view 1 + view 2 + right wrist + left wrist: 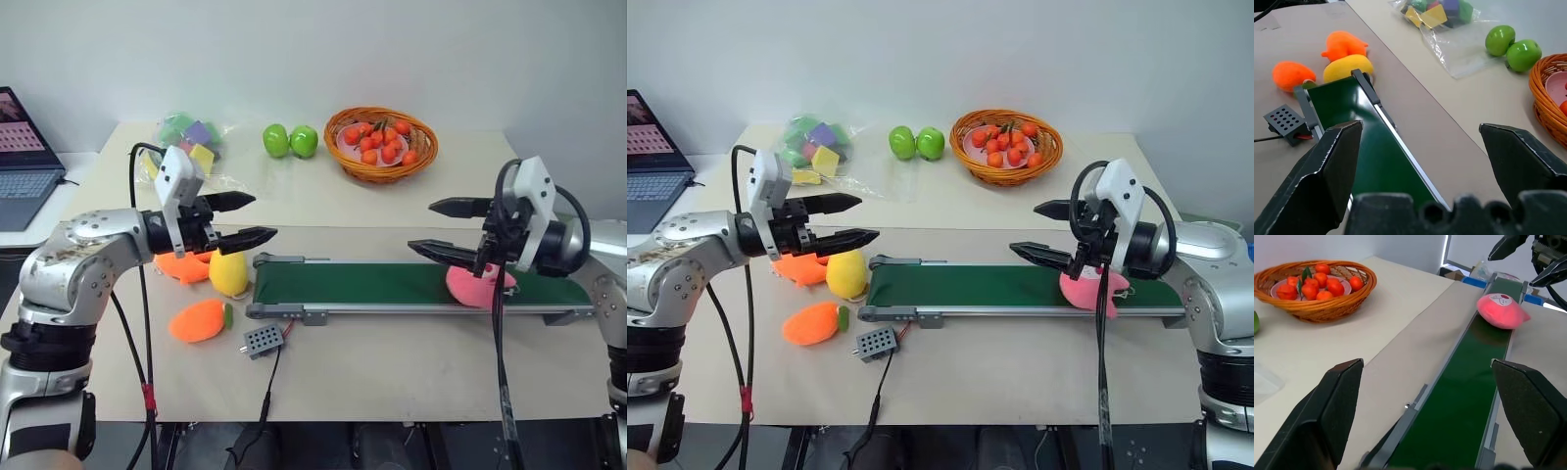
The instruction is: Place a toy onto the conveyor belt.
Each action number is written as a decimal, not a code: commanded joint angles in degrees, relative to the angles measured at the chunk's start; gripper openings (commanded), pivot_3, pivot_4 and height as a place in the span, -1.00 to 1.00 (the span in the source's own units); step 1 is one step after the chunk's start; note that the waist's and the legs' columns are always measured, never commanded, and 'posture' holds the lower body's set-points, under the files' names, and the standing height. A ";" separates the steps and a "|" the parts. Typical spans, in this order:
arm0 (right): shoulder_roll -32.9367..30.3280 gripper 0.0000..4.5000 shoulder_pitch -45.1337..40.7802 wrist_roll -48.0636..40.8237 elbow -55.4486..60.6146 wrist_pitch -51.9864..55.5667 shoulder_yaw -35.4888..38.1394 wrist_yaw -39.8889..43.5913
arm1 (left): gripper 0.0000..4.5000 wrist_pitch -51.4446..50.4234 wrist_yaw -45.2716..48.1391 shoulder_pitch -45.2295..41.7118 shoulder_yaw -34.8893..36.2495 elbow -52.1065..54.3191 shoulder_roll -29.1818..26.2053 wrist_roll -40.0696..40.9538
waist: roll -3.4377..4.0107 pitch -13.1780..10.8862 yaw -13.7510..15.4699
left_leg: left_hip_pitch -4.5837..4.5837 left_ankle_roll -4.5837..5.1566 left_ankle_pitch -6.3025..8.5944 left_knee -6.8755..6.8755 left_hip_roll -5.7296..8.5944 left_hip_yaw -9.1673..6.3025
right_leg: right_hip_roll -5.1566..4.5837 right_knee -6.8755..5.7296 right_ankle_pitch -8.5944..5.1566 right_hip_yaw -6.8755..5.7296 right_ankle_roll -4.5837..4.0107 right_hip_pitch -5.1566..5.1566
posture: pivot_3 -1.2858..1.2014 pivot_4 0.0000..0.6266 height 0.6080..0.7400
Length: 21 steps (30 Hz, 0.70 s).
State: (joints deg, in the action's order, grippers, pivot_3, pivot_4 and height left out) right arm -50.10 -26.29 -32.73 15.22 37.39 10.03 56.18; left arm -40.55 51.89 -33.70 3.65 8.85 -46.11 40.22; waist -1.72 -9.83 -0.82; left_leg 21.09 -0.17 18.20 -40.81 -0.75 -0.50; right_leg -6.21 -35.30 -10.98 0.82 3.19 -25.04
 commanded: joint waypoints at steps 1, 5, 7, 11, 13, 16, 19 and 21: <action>0.17 1.00 -0.66 -0.39 0.54 -1.71 1.50 -0.32 | 0.98 0.29 -0.29 -1.83 1.61 0.01 -0.10 -0.98 | 0.00 0.00 -0.04 | 0.00 0.00 0.00 0.00 0.00 0.00 | 0.00 0.01 0.00 0.00 0.00 0.00 | 0.03 -0.52 0.97; 0.29 1.00 -1.15 -0.18 0.17 -2.00 1.20 -0.38 | 0.98 0.06 -0.82 -3.37 2.20 -1.32 0.56 -1.14 | 0.00 0.00 0.01 | -0.01 0.00 0.00 -0.02 0.00 0.00 | 0.00 0.08 0.00 0.00 0.00 0.00 | 0.03 -0.52 0.97; 0.30 1.00 -1.23 -0.17 0.10 -2.08 1.17 -0.39 | 0.98 -0.09 -1.04 -3.83 2.26 -1.59 0.76 -1.14 | 0.00 0.00 0.01 | -0.01 0.00 0.00 -0.02 0.00 0.00 | 0.00 0.07 0.00 0.00 0.00 0.00 | 0.03 -0.52 0.97; 0.39 1.00 -1.20 -0.08 0.14 -2.34 0.97 -0.44 | 0.98 -0.19 -0.98 -4.42 2.07 -1.94 0.97 -1.30 | 0.00 0.00 0.01 | 0.01 0.01 0.00 -0.01 0.00 0.00 | 0.00 0.02 0.00 0.00 0.00 0.00 | 0.03 -0.52 0.97; 0.47 1.00 -1.43 -0.05 0.06 -2.44 0.81 -0.52 | 0.98 -0.09 -0.87 -4.78 1.96 -2.38 1.09 -1.46 | 0.00 0.00 0.01 | 0.01 0.01 0.00 -0.01 0.00 0.00 | 0.00 0.02 0.00 0.00 0.00 0.00 | 0.03 -0.52 0.97; 0.48 1.00 -1.66 -0.05 0.00 -2.49 0.77 -0.57 | 0.98 -0.63 -1.18 -5.51 2.28 -2.40 1.63 -1.07 | 0.00 0.00 0.01 | 0.01 0.00 0.00 -0.02 0.00 0.00 | 0.00 0.04 0.00 0.00 0.00 0.00 | 0.03 -0.52 0.97; 0.50 1.00 -1.85 0.10 -0.16 -2.63 0.60 -0.52 | 0.98 -1.14 -2.16 -6.09 2.73 -2.57 2.32 -1.22 | 0.00 0.00 0.01 | 0.00 0.00 0.00 -0.02 0.00 0.00 | 0.00 0.04 0.00 0.00 0.00 0.00 | 0.03 -0.52 0.97; 0.60 1.00 -2.05 0.21 -0.32 -2.80 0.45 -0.51 | 0.98 -1.49 -2.53 -6.12 2.91 -2.39 2.83 -1.16 | 0.00 0.00 0.01 | 0.00 0.00 0.00 -0.02 0.00 0.00 | 0.00 0.02 0.00 0.00 0.00 0.00 | 0.03 -0.52 0.97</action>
